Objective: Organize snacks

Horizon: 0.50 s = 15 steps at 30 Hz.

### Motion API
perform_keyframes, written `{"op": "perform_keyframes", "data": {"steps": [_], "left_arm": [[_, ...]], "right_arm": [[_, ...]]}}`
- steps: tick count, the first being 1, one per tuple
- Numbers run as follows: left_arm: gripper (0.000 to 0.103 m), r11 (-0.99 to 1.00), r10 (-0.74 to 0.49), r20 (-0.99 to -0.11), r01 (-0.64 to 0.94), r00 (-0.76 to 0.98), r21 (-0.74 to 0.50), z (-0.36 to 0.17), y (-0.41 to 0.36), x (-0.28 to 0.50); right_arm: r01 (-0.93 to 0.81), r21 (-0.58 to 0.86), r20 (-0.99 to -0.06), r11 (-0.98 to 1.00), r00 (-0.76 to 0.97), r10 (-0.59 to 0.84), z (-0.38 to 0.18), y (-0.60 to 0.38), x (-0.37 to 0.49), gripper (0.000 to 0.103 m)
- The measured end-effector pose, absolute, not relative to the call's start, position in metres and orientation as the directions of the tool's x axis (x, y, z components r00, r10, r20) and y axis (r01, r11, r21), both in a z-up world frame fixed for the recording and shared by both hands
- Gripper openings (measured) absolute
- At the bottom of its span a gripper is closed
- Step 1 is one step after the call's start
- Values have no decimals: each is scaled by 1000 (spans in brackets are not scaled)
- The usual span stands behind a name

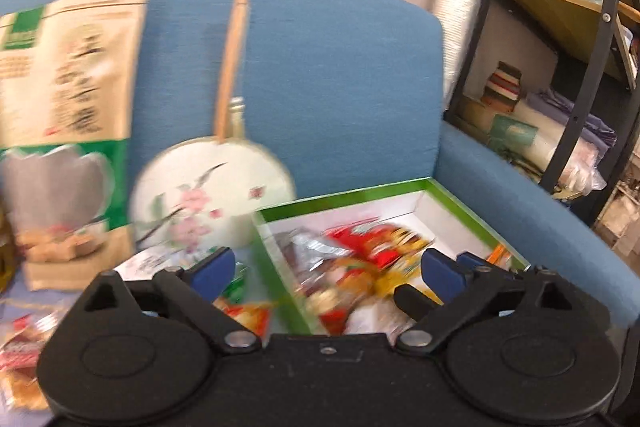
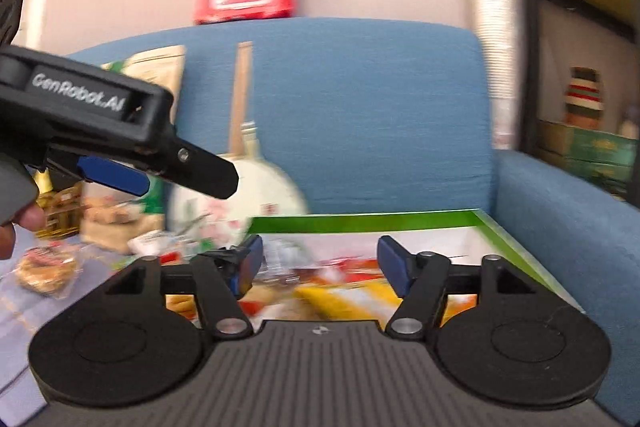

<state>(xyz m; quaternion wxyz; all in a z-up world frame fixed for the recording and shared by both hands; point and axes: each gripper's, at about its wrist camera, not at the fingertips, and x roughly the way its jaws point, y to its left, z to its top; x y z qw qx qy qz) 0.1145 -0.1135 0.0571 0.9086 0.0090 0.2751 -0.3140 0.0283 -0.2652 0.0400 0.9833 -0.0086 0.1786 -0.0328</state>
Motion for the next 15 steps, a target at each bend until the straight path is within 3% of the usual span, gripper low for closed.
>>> {"op": "perform_keyframes", "data": {"steps": [4,15], "left_arm": [[103,849,-479,-527,522,702,-77,43,-71,103],[103,956,-244,-581,295,777,-8,12,39,99]], "right_arm": [[-46,-14,-389,999,920,37,33,-240,32,103],[-241,145,-494,960,822,282,13,-195,36,103]]}}
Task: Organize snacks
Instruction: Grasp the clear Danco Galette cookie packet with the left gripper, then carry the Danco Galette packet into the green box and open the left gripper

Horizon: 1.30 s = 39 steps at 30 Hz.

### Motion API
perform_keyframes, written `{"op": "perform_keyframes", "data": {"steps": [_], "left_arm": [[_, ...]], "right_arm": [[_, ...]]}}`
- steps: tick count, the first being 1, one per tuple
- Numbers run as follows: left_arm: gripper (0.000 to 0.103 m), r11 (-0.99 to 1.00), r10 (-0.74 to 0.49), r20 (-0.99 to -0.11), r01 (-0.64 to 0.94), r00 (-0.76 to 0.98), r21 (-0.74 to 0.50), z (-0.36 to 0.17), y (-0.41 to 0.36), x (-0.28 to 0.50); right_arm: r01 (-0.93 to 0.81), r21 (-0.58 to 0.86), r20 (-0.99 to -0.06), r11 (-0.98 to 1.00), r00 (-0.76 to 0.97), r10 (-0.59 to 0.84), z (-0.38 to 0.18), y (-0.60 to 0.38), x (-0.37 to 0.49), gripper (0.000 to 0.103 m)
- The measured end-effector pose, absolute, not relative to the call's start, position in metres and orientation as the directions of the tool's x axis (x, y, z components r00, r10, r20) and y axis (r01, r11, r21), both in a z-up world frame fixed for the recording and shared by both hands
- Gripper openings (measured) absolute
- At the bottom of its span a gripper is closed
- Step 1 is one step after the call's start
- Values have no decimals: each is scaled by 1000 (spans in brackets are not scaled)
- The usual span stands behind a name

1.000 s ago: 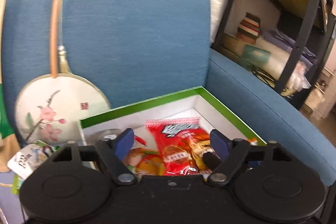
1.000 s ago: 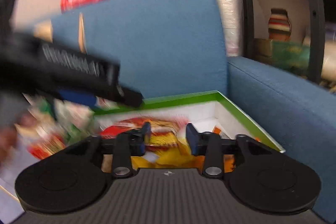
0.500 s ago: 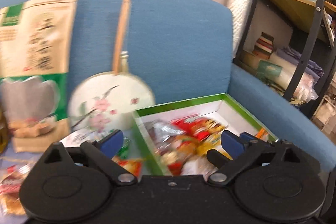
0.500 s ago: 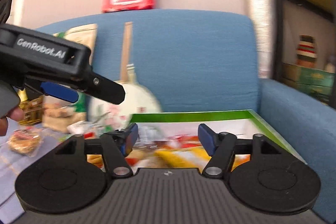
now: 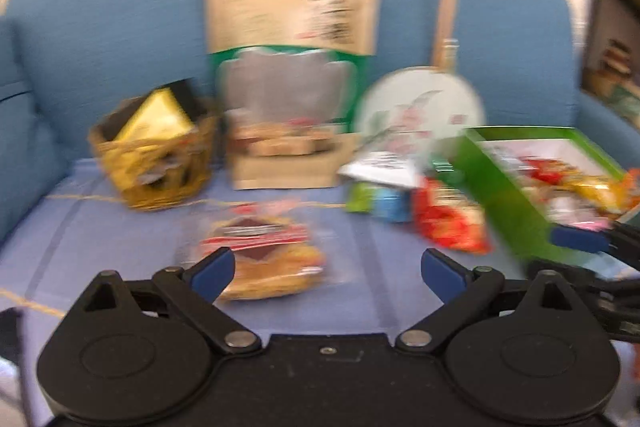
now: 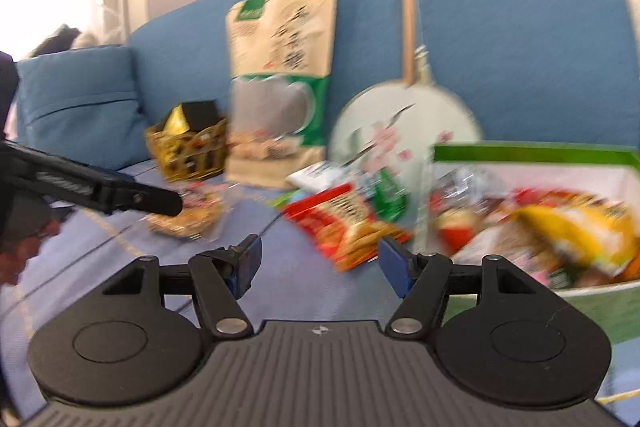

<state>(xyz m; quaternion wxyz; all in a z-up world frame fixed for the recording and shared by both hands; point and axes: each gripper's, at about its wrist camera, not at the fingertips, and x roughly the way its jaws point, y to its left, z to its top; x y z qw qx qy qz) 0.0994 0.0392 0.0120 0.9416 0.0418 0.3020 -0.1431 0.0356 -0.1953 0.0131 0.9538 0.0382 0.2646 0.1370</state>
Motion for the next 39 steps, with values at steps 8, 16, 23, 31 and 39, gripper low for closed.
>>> {"op": "perform_keyframes", "data": {"steps": [8,16,23,31,39], "left_arm": [[103,950,-265,-658,76,705,-302,-11,100,166],[26,904,-426,-685,245,591,-350,-22,83,164],[46,854,-508,-699,399,504,-333,-16,46,117],[57,867,-496,-694,342,521,-362,-18,44,129],[28,876,-481,-705,329,522,-354,-25,36,133]], "right_arm": [[-272,138,-548,952,780,302,-3,-179,38,103],[-267,185,-556,946,765,325,-4,-183,41,103],[-263,305,-587,915,705,399,-11,-186,44,103],[-177,433,-566,884,710,419,-26,-192,68,103],[-161,500,-578,851,670,466,-34,-189,76,55]]}}
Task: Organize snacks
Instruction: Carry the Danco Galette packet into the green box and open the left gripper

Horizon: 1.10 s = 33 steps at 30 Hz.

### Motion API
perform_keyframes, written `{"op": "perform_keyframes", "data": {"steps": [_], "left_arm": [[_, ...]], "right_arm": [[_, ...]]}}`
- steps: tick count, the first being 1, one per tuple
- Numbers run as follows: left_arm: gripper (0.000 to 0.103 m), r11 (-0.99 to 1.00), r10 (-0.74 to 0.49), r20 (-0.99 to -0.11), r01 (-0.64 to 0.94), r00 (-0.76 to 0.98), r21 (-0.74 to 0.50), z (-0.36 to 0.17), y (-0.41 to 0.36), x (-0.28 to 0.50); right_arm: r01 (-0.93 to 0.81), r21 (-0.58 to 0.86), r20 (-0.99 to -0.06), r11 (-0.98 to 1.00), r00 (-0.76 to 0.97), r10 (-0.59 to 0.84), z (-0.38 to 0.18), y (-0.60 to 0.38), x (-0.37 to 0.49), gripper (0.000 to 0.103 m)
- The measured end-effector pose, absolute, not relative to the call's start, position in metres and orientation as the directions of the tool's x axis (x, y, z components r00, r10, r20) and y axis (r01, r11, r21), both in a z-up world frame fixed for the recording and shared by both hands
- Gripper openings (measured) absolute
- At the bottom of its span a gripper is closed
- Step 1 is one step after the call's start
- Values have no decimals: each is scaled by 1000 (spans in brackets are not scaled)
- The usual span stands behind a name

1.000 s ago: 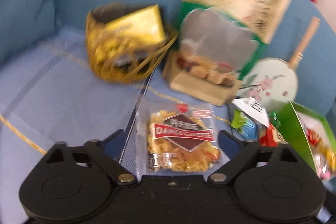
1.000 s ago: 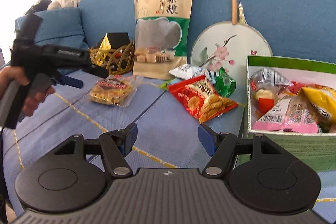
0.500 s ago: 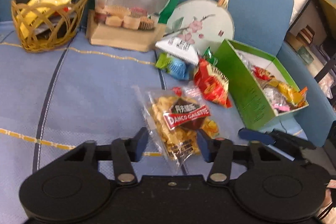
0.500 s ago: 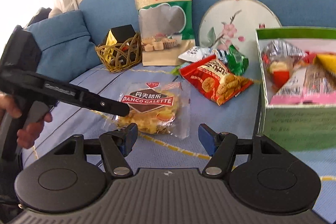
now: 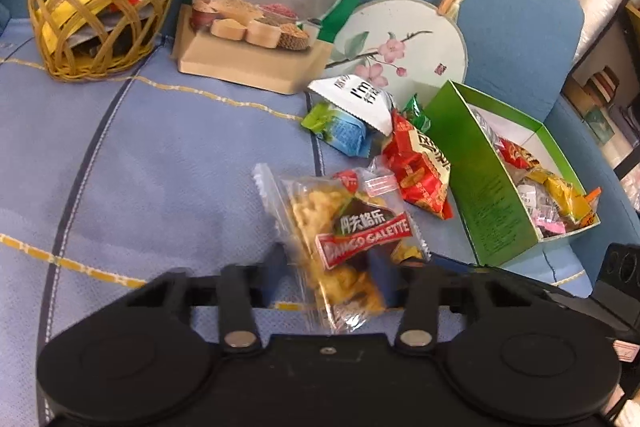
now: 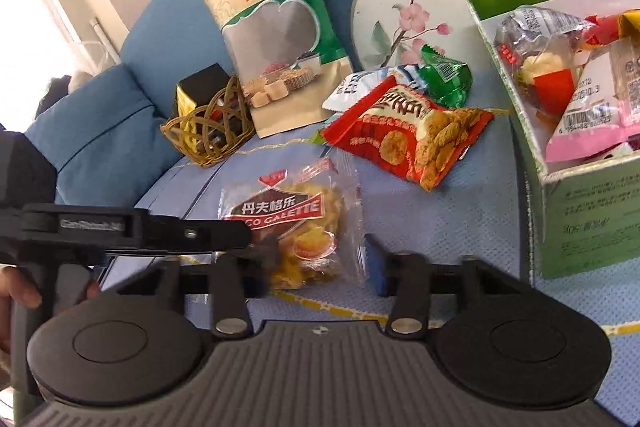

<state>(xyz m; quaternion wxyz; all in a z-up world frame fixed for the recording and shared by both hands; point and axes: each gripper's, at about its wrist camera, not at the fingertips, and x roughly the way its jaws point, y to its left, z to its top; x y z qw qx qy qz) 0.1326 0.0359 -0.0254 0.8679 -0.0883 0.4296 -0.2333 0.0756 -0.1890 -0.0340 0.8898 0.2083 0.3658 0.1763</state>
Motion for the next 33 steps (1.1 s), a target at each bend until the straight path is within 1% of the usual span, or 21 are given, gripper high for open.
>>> {"op": "perform_keyframes", "data": {"steps": [1,2,3,4,5,9,13,18,22,25,28,33], "left_arm": [[26,877,-479,-694,328,538,-351,-22,35,130],[26,879,-474,-686,333,552,-340,-16,33,126],[26,881,-471,-675,350,568,-320,-9,31,123],[26,879,-473,-662,368,581,-304,-2,30,120],[26,875,-479,-649,382,591,-298,6,29,118],[26,851,-523,-585,421,619,-315,39,19,115],[26,811,-583,-538,479,609,-337,61,-11,121],[25,760,-642,-501,568,580,-316,75,-62,127],[25,714,-692,-477,610,542,-342,79,-101,139],[25,682,-722,-469,639,509,-356,78,-130,149],[25,664,-732,-464,673,498,-325,75,-156,152],[25,633,-756,-469,692,456,-349,64,-190,159]], "right_arm": [[-177,488,-577,855,669,468,-30,-188,74,44],[-191,470,-579,862,670,464,-24,-186,72,36],[-204,453,-576,868,676,460,-19,-185,70,33],[-217,434,-566,874,689,453,-11,-184,67,27],[-230,417,-549,879,707,446,-4,-184,64,26],[-232,395,-470,889,780,412,22,-194,56,24],[-188,385,-412,904,841,350,41,-219,48,23],[-100,383,-364,918,897,250,56,-257,39,23],[-27,392,-327,919,930,167,67,-288,31,22],[41,382,-323,923,942,92,69,-305,28,22],[107,385,-331,916,943,29,68,-319,27,22],[216,368,-351,904,933,-79,64,-338,27,22]]}}
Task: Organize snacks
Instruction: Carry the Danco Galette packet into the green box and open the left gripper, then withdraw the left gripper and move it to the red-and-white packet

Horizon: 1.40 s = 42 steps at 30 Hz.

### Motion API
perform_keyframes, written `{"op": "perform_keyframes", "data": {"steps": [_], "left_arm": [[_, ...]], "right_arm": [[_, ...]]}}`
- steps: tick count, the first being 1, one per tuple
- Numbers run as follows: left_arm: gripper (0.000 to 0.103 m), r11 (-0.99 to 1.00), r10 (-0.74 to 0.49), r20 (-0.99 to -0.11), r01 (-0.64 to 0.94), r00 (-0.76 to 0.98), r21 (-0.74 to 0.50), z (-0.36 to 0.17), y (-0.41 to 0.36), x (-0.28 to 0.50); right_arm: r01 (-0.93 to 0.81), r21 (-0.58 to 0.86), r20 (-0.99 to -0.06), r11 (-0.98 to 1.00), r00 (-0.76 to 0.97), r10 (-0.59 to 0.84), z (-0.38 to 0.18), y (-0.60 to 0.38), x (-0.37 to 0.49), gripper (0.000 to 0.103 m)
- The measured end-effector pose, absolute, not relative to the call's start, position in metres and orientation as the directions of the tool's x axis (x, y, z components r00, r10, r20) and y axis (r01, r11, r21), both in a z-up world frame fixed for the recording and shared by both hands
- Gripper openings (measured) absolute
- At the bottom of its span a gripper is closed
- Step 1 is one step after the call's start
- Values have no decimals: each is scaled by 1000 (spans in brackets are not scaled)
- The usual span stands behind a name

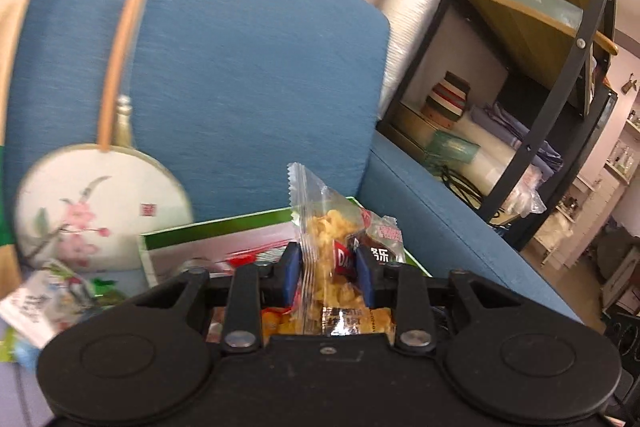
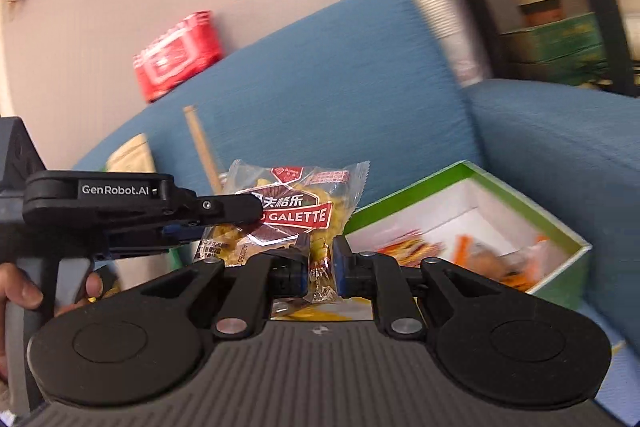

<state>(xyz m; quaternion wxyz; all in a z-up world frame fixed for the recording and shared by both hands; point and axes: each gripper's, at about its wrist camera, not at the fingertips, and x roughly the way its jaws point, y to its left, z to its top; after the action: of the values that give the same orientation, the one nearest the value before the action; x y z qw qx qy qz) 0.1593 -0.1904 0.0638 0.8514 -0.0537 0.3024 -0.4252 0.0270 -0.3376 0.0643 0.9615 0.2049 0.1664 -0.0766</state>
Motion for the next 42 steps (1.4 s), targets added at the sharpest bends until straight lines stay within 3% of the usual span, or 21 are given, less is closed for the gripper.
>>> {"op": "perform_keyframes", "data": {"steps": [4,5,6,7,10,15,23,29,38,42], "left_arm": [[31,623,-759,-477,706,443,-337,55,-209,161],[55,636,-743,-487,710,459,-302,53,-213,160],[100,651,-721,-503,714,476,-258,50,-217,158],[103,677,-690,-521,702,503,-219,46,-218,155],[103,695,-673,-526,688,521,-207,37,-207,152],[103,721,-658,-546,644,519,-256,36,-176,158],[103,808,-574,-540,534,616,-250,46,-100,147],[103,862,-495,-585,448,642,-237,26,-45,145],[103,850,-527,-615,349,586,-396,-13,-47,174],[103,865,-501,-644,313,578,-392,-31,-61,193]], "right_arm": [[271,339,-354,901,924,-145,59,-351,16,22],[304,312,-359,900,915,-185,56,-351,18,27],[347,263,-373,900,897,-237,51,-349,21,35],[388,202,-402,899,870,-285,46,-348,25,45],[389,182,-425,903,859,-285,42,-348,28,47],[308,157,-341,938,909,-241,52,-334,19,54],[95,154,-346,984,937,-36,51,-291,26,91],[-55,151,-410,987,905,113,39,-253,35,91],[-72,127,-454,989,882,123,26,-244,42,91],[-79,126,-460,989,878,129,23,-244,41,91]]}}
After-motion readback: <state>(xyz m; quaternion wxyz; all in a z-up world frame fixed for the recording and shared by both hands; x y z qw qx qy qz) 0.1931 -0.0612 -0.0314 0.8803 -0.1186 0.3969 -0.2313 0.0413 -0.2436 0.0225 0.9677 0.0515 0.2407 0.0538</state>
